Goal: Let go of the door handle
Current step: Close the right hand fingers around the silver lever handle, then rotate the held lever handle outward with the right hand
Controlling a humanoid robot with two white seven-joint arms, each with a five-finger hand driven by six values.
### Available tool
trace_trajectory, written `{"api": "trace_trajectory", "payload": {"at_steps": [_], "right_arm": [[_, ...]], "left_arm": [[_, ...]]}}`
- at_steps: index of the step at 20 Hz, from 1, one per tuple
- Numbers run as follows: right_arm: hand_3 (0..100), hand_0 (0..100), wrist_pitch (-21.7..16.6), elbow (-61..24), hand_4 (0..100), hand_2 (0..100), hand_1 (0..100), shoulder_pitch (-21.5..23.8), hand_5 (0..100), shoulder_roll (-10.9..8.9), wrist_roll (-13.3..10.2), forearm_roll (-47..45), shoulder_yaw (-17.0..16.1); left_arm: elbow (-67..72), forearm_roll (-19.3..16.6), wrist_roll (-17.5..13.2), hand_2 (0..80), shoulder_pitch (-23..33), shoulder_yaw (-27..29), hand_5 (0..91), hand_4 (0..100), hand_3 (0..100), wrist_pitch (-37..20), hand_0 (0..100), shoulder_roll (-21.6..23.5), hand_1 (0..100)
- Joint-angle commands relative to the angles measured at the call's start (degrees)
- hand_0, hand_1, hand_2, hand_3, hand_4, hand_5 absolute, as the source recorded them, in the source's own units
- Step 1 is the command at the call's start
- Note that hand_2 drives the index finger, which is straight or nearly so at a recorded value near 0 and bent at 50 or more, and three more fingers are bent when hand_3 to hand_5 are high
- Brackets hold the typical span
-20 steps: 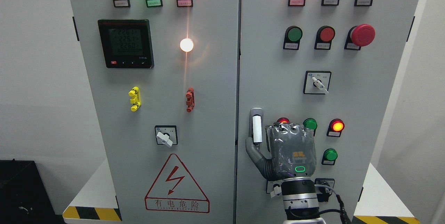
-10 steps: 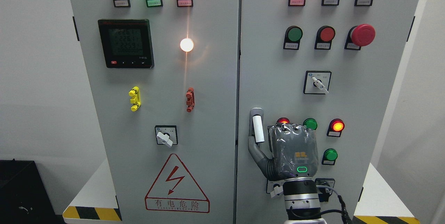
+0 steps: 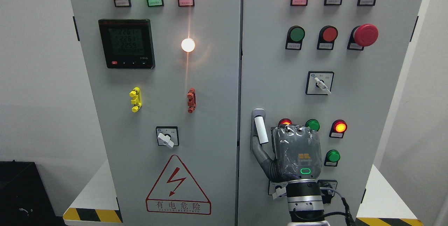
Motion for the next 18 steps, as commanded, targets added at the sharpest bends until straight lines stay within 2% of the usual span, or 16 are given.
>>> {"api": "trace_trajectory", "payload": {"at_steps": [1,9,18], "right_arm": [[100,53,0.04,-0.89,100,99,39,0.29,100,-0.06,-0.07,0.0,-0.32],[100,53,0.39,-1.24,100,99,46,0.29,100,-0.14,-0.07,0.09,-0.32],[100,52,0.83,-1.51,100,99,49,0.29,100,-0.15,0.02,0.09,-0.32]], "left_arm": [[-0.01,0.05,0.02,0.0,0.97,0.0,0.0,0,0,-0.05,12,0.0,56],[-0.01,0.05,0.02,0.0,0.97,0.0,0.0,0,0,-0.05,12,0.0,56],[-0.01,0.05,0.02,0.0,0.97,0.0,0.0,0,0,-0.05,12,0.0,56]]}}
